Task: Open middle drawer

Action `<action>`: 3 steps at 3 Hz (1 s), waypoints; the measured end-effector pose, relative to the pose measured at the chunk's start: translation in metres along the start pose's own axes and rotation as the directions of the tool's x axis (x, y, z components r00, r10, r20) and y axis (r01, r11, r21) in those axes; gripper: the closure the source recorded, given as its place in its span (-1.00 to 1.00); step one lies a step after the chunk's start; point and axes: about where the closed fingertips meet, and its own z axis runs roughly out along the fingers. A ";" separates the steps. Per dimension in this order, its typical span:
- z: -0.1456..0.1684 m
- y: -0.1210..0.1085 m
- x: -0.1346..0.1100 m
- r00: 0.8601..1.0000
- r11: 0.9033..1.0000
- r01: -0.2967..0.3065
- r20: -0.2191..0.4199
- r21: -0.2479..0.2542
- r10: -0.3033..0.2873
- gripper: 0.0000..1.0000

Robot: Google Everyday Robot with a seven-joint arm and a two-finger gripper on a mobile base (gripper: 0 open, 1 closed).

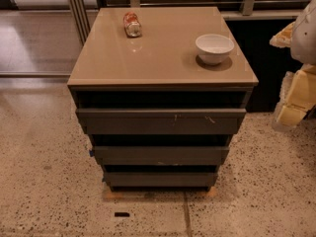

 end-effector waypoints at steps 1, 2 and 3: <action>-0.002 0.000 -0.001 1.000 1.000 0.003 0.008 0.016 -0.003 -1.00; 0.035 0.015 0.013 0.996 0.999 -0.023 0.086 -0.025 0.025 -1.00; 0.126 0.049 0.034 0.951 0.974 -0.156 0.242 -0.166 0.194 -1.00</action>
Offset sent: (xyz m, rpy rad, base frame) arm 0.0195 -0.0103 -0.1009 0.4649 -0.1680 -0.0936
